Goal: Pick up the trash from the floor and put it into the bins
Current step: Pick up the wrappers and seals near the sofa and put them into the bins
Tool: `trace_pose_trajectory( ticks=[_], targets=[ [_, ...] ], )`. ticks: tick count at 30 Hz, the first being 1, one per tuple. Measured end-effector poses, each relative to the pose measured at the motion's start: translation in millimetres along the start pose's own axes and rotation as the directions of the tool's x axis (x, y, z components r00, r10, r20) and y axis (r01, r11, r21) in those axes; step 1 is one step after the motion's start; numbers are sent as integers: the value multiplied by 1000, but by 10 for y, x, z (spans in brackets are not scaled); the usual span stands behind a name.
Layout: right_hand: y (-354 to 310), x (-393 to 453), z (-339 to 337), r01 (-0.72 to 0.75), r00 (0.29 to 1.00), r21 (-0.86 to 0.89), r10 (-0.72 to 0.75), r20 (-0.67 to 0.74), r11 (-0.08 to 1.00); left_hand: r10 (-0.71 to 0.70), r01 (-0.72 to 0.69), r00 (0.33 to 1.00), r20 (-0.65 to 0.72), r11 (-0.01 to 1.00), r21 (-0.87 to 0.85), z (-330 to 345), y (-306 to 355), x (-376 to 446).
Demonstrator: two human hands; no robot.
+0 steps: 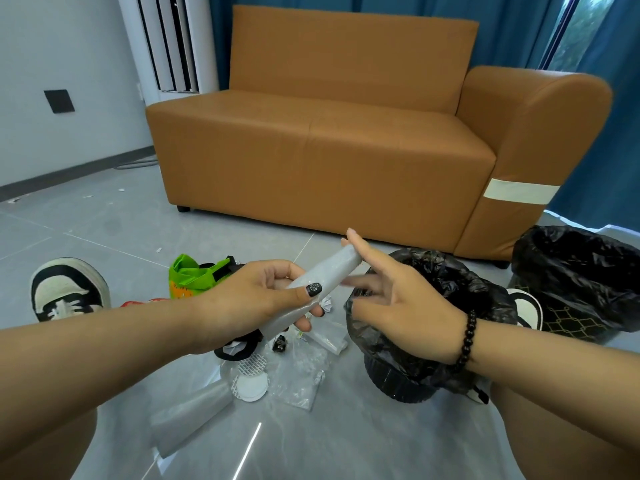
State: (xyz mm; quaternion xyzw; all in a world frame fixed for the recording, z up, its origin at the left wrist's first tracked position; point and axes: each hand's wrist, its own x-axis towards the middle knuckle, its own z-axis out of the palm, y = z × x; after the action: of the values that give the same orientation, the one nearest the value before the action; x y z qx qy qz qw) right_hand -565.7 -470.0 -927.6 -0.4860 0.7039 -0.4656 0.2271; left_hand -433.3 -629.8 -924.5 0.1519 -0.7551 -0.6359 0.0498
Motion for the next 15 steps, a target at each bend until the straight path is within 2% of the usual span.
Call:
trace_pose_trajectory(
  ticks=[5,8,11,15],
  targets=[
    [-129,91,-142,69,970,219,-14,-242,973,43,-43,999,-20,999,-7,61,114,142],
    [-141,135,-267,96,939,255,-2,-344,962,86,-85,996,-14,996,33,157,187,279],
    [-88,144,-410,81,918,292,42,-394,953,109,-109,994,-12,994,28,255,205,418],
    [29,92,-559,22,934,339,102,-342,940,127,-126,992,-24,992,27,393,194,593]
  ],
)
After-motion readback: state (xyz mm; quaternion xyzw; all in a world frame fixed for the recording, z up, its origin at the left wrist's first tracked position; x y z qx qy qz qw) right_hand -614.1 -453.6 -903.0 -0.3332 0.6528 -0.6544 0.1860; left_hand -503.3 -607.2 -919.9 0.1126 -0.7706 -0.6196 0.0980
